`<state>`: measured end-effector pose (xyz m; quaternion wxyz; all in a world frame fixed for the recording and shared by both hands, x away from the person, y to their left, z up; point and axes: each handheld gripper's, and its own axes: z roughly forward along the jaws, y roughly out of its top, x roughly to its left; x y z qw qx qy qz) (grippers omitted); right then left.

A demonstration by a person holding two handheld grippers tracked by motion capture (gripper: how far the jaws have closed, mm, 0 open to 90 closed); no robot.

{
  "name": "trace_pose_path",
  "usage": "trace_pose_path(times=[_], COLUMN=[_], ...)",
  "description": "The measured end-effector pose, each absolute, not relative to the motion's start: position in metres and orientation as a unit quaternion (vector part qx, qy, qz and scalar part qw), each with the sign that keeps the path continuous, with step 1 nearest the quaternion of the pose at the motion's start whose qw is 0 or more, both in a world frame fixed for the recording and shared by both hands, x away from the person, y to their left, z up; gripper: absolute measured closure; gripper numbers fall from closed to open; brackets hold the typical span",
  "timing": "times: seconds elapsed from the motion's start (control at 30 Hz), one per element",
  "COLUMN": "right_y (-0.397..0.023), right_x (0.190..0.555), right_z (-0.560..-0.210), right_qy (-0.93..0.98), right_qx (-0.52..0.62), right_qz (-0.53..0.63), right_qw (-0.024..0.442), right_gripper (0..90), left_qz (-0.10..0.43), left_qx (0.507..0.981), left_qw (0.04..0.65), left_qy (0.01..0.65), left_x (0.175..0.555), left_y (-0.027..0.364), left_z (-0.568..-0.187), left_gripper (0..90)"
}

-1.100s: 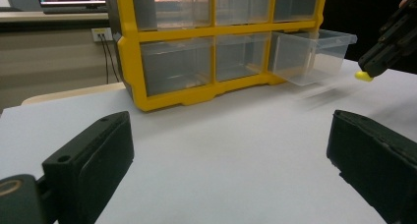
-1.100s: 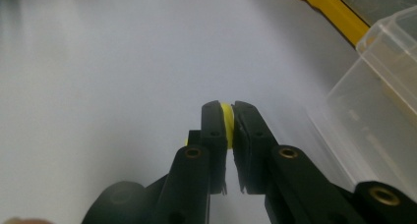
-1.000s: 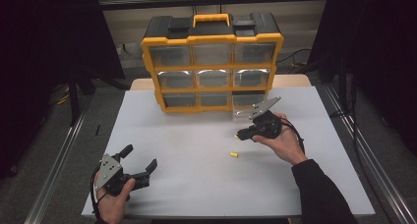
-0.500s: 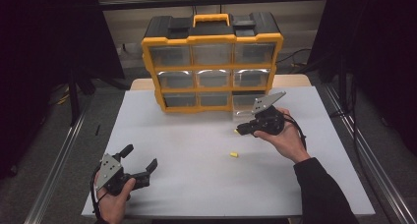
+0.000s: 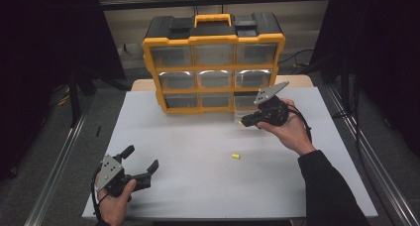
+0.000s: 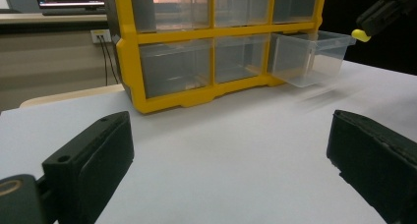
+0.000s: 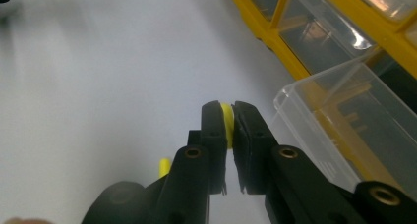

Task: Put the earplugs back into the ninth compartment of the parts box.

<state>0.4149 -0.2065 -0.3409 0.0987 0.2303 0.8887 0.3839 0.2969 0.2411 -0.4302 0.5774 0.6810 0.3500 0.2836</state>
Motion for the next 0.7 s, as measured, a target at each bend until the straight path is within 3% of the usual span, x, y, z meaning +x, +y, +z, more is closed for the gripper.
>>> trace_pose_path(times=[0.7], right_y=[-0.209], right_x=[0.443], right_z=[-0.31], right_qy=[0.892], right_qx=[0.247], right_qz=[0.357], right_qw=[0.127], right_gripper=[83.6], left_qz=[0.289], left_qx=[0.681], left_qw=[0.575], left_qy=[0.349], left_x=[0.297], left_y=[0.242], left_z=[-0.43], left_gripper=[3.9])
